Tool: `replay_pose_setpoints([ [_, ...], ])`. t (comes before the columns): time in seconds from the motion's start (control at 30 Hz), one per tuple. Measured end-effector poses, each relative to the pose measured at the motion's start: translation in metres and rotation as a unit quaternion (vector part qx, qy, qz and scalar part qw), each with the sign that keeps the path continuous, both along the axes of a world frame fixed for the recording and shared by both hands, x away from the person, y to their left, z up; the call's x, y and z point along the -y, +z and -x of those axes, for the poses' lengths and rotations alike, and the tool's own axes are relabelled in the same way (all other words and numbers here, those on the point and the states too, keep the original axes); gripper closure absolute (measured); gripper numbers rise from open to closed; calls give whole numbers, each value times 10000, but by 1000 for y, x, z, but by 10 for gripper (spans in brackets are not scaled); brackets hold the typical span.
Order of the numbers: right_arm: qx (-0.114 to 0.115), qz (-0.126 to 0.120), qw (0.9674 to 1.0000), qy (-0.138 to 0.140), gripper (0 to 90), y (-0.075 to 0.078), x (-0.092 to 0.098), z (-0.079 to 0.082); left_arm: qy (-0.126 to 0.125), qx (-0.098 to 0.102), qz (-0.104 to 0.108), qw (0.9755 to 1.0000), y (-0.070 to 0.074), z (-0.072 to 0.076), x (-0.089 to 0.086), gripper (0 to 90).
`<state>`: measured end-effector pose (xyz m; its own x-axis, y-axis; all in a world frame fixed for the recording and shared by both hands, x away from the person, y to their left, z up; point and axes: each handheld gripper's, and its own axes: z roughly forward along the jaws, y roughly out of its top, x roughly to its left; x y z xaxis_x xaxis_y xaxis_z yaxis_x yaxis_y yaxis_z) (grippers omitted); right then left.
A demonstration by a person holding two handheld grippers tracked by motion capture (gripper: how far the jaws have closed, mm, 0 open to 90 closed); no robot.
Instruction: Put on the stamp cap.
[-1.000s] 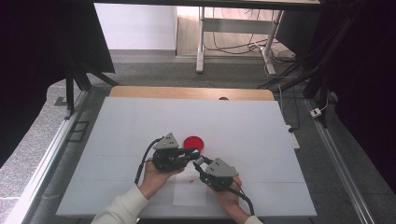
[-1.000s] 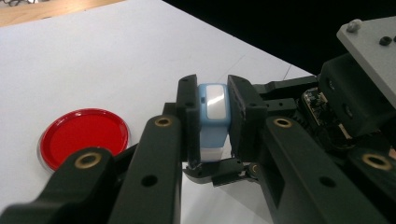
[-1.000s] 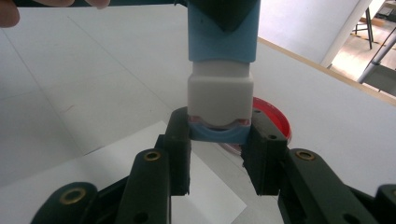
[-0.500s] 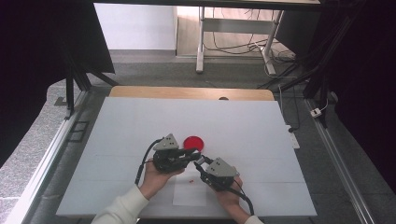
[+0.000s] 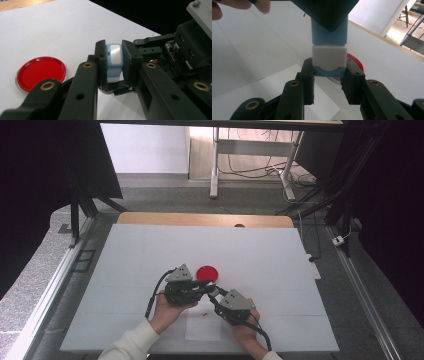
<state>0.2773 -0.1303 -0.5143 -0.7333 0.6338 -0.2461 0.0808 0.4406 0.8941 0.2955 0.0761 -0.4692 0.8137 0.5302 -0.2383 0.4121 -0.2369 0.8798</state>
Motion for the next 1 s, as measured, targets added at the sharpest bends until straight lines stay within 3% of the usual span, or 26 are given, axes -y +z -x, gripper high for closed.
replay_pose_setpoints([
  [0.43,-44,66,10000,-6,645,-1,0,-1,56,19,-43,10000,-3,1,2,756],
  [0.63,-89,77,9999,65,642,0,3,-4,76,22,160,9998,-2,-1,-2,751],
  [1.0,-154,26,9997,174,597,1,4,-6,68,41,177,9998,-1,-1,-3,752],
])
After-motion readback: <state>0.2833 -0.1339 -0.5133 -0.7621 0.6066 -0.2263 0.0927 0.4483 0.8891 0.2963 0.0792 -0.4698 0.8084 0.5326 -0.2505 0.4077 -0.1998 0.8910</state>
